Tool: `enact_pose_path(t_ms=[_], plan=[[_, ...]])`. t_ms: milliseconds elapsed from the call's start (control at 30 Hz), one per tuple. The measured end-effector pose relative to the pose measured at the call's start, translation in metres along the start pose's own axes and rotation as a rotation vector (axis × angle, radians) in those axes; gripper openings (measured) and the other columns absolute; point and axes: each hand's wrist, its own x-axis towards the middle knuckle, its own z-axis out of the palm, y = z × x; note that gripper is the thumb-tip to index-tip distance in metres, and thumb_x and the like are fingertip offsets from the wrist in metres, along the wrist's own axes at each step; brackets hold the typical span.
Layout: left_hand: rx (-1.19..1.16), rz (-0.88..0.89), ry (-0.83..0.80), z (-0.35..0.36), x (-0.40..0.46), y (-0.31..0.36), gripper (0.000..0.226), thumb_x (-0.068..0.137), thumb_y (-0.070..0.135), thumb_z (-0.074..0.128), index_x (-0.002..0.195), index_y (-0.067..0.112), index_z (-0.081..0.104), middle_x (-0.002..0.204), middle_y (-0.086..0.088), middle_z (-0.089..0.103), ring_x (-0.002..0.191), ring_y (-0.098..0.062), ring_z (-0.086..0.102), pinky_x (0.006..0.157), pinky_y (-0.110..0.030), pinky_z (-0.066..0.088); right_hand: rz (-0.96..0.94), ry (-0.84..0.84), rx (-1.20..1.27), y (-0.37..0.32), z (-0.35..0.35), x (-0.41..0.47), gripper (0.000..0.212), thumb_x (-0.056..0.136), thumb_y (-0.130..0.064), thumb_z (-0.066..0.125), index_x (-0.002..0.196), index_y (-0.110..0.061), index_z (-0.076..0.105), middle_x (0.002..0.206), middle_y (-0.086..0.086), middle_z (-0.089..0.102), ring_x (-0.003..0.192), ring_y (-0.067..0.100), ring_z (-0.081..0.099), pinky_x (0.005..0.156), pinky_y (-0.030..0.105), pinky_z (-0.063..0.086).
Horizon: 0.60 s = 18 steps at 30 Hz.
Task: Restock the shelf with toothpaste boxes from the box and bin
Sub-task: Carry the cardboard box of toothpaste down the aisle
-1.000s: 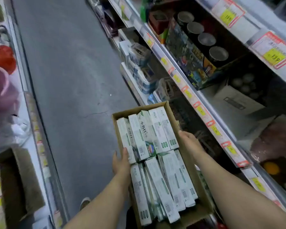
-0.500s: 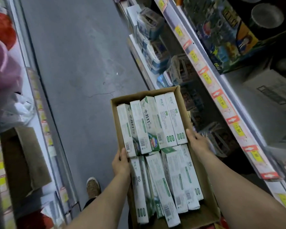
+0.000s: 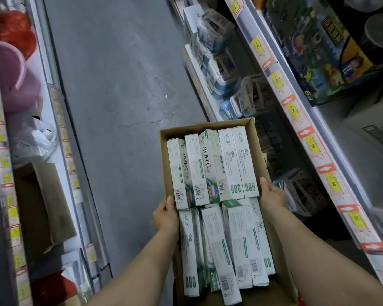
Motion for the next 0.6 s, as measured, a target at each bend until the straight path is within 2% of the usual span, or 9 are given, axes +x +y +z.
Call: enact_pose_path(t_ms=[33,100,200,333,367,500,600], plan=[[0.001,0.003,0.006,-0.003,0.002,0.002,0.037,0.101,0.04,0.053,0.13,0.021,0.068,0.123,-0.007,0.07,0.116,-0.032,0.062,0.106,-0.043,0.047,0.012,0.011,0.004,-0.001,0.0,-0.004,0.053,0.102,-0.055,0.042,0.128,-0.015,0.064,0.116,0.011,0.067,0.106,0.034,0.06,0.088,0.038,0.044],[0.001,0.009,-0.004,-0.008,0.008,0.006,0.036,0.101,0.041,0.053,0.126,0.022,0.07,0.117,-0.006,0.073,0.11,-0.032,0.064,0.102,-0.044,0.049,0.023,0.04,0.001,-0.001,0.003,-0.008,0.056,0.1,-0.059,0.042,0.128,-0.015,0.063,0.11,0.008,0.066,0.1,0.032,0.06,0.09,0.042,0.049],[0.0,0.021,-0.03,-0.019,0.016,0.016,0.031,0.1,0.043,0.053,0.112,0.024,0.075,0.1,-0.002,0.074,0.098,-0.03,0.065,0.096,-0.042,0.052,0.018,0.066,-0.043,-0.007,0.006,-0.019,0.06,0.101,-0.059,0.04,0.134,-0.013,0.059,0.129,0.014,0.063,0.116,0.038,0.058,0.098,0.045,0.045],[0.006,0.066,-0.051,-0.039,0.032,0.037,0.032,0.099,0.045,0.054,0.076,0.03,0.069,0.087,0.0,0.073,0.092,-0.03,0.066,0.092,-0.043,0.054,0.017,0.077,-0.092,-0.024,0.014,-0.038,0.061,0.103,-0.055,0.039,0.138,-0.007,0.055,0.135,0.018,0.059,0.124,0.041,0.053,0.104,0.048,0.042],[0.018,0.074,-0.055,-0.047,0.037,0.043,0.033,0.099,0.046,0.054,0.078,0.027,0.07,0.088,-0.002,0.073,0.091,-0.031,0.066,0.092,-0.043,0.054,0.016,0.074,-0.102,-0.029,0.018,-0.043,0.062,0.103,-0.054,0.039,0.138,-0.005,0.054,0.135,0.019,0.058,0.125,0.041,0.052,0.105,0.048,0.042],[0.038,0.096,-0.032,-0.079,0.061,0.077,0.037,0.099,0.047,0.054,0.11,0.018,0.074,0.105,-0.008,0.074,0.101,-0.034,0.066,0.094,-0.041,0.052,-0.037,0.051,-0.086,-0.058,0.042,-0.057,0.058,0.102,-0.055,0.041,0.132,-0.009,0.061,0.133,0.019,0.06,0.122,0.042,0.054,0.105,0.05,0.044],[0.04,0.11,-0.032,-0.108,0.086,0.103,0.036,0.099,0.046,0.053,0.112,0.02,0.074,0.107,-0.008,0.074,0.1,-0.033,0.065,0.093,-0.04,0.052,-0.069,0.08,-0.11,-0.09,0.067,-0.067,0.062,0.101,-0.057,0.041,0.124,-0.005,0.065,0.125,0.022,0.064,0.115,0.042,0.059,0.1,0.05,0.048]])
